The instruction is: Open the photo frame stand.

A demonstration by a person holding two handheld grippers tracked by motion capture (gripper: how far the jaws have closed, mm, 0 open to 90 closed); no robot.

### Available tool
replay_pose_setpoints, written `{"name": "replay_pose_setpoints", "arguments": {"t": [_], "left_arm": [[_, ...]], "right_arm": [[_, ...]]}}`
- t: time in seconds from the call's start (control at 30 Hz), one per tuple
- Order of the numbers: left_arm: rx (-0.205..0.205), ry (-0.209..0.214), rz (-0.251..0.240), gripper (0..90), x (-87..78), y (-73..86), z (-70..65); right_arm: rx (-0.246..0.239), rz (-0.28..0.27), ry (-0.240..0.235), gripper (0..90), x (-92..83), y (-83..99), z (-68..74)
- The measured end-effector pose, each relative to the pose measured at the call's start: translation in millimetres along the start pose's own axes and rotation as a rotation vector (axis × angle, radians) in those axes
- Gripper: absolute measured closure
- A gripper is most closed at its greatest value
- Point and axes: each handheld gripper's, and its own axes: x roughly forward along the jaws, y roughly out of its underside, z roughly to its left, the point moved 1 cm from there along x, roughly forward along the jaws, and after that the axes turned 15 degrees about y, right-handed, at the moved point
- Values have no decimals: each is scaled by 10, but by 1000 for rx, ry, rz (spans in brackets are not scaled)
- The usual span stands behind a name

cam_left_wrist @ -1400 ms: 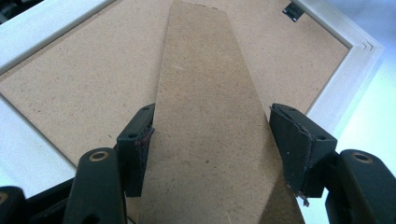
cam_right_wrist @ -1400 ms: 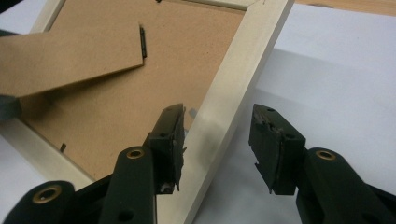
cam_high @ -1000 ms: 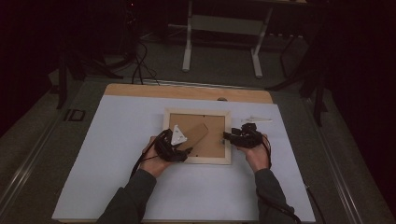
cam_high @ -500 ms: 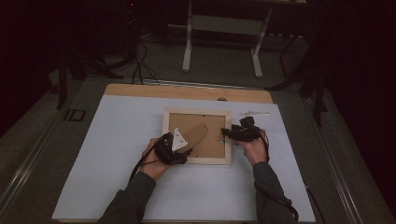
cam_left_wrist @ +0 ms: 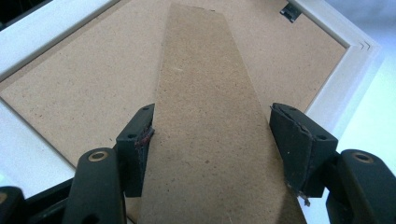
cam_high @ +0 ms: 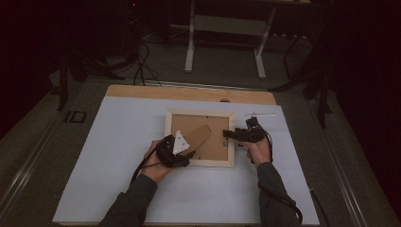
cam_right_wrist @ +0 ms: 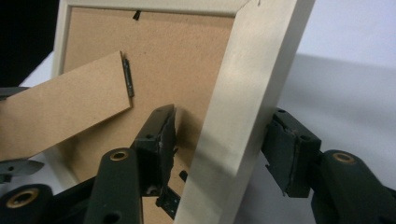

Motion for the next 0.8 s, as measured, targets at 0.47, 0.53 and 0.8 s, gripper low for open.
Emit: {"name": "replay_pose_setpoints", "arguments": {"t": [0.47, 0.53, 0.8], "left_arm": [[3, 49, -17, 379, -21, 29, 23], [-14, 74, -25, 379, -32, 31, 51], [-174, 198, -61, 332, -15, 73, 199]], "right_arm": [[106, 0, -141, 552, -46, 56, -139], [113, -5, -153, 560, -54, 71, -151], [105, -32, -157, 579, -96, 86, -160]]}}
